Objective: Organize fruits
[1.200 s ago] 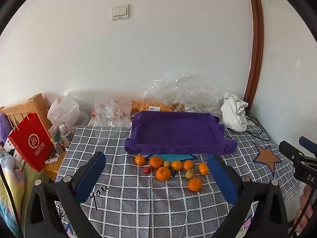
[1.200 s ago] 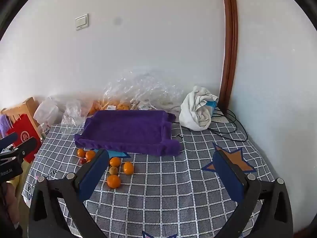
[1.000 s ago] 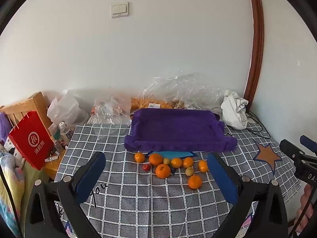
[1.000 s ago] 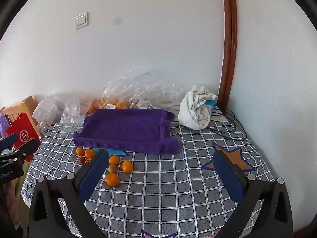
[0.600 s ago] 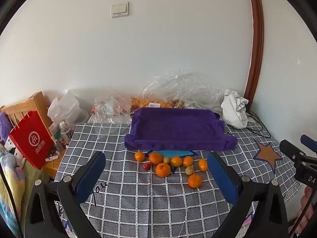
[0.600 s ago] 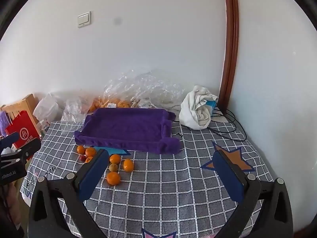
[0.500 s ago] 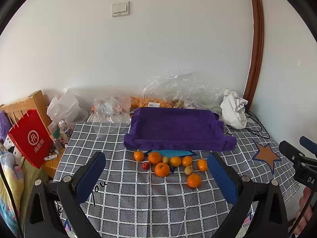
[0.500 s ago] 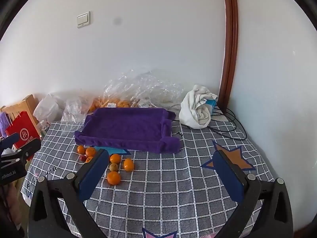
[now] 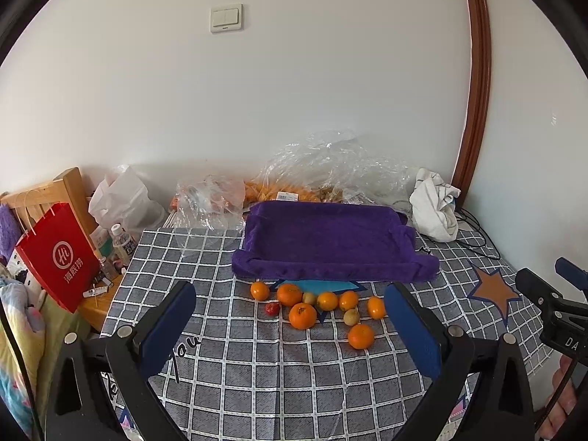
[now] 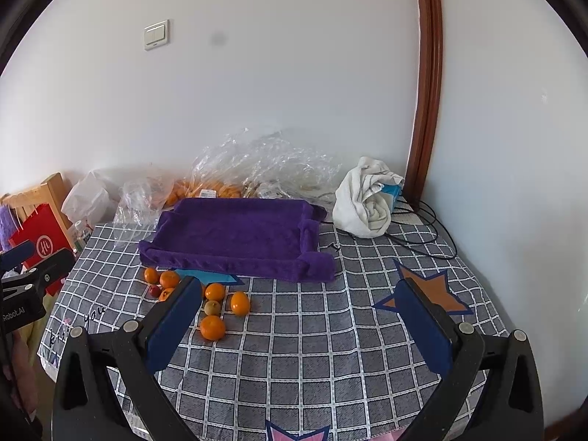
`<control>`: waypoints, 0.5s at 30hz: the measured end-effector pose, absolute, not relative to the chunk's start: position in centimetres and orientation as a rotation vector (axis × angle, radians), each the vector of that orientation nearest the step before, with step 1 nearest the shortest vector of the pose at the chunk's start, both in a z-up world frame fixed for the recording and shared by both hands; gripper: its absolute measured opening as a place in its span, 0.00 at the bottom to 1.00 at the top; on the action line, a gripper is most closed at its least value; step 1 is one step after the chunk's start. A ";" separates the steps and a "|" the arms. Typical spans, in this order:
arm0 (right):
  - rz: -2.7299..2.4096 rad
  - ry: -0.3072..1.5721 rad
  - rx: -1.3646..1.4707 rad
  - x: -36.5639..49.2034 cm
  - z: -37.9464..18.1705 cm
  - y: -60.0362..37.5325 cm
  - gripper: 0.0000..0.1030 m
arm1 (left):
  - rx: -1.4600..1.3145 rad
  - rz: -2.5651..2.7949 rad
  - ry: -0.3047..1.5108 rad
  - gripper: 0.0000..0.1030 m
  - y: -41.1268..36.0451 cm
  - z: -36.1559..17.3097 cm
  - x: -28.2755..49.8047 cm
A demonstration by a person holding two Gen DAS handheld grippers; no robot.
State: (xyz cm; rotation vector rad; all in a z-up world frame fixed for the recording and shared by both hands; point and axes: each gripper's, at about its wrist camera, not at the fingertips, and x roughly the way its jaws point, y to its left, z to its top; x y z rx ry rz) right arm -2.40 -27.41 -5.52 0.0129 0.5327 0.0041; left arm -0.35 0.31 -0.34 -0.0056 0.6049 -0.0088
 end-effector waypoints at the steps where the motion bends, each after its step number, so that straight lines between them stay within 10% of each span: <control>1: 0.006 0.532 0.014 -2.4 -5.6 -27.3 1.00 | -0.007 -0.010 0.603 1.00 0.3 -0.4 -0.4; 15: 0.005 0.531 0.019 -2.6 -5.9 -27.3 1.00 | 0.004 -0.014 0.606 1.00 -0.1 -0.8 -0.5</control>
